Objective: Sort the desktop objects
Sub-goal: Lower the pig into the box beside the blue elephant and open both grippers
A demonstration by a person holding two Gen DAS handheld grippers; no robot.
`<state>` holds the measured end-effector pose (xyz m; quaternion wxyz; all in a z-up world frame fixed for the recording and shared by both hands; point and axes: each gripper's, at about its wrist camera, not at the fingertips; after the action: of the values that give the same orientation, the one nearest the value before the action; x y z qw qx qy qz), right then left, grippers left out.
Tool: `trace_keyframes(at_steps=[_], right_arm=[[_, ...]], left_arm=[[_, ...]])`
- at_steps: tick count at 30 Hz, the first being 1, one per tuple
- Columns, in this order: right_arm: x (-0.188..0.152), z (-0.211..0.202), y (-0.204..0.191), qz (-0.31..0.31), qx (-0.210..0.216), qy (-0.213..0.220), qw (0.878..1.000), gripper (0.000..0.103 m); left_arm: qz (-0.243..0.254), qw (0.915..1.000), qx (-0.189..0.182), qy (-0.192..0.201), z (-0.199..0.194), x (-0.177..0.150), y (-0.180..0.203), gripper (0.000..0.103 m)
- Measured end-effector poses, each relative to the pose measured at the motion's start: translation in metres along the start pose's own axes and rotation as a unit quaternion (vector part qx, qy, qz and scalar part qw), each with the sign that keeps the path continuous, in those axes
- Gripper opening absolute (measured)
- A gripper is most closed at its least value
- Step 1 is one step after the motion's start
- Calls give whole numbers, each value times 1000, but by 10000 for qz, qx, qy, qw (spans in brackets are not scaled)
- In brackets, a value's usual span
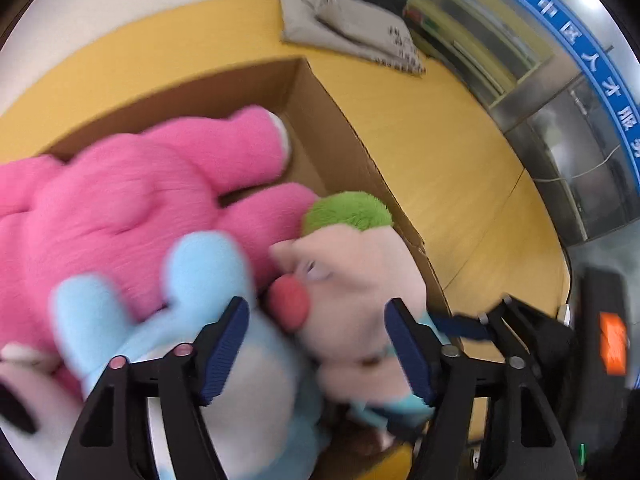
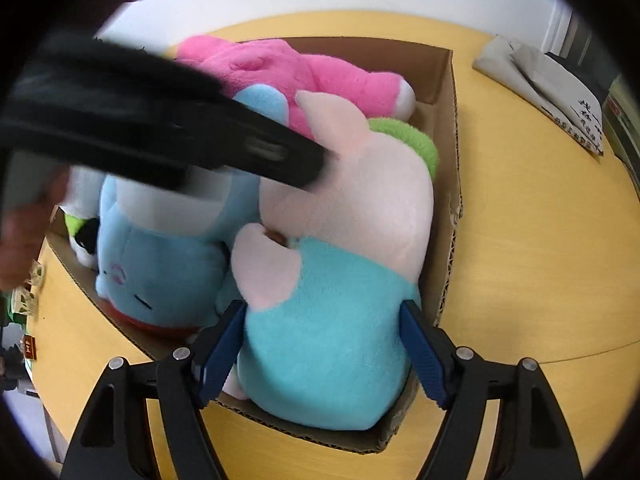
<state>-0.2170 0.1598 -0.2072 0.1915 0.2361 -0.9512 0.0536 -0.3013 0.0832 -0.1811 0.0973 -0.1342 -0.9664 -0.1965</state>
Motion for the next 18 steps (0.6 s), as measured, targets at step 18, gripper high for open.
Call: trace_keyframes(at_steps=[18], right_arm=[[-11, 20, 5, -774, -413, -492, 9949, 77]], left_arm=[[-1862, 9814, -16, -461, -18, -138, -155, 74]])
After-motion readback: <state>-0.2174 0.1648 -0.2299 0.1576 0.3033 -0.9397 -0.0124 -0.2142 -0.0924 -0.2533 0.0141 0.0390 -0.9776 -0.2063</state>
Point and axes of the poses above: each gripper's, at about its wrist camera, not at the fingertips, and z roughly the way its jaws point, y to its right, x to its top, and after that the axes turned 14 degrees about -z, right-handed
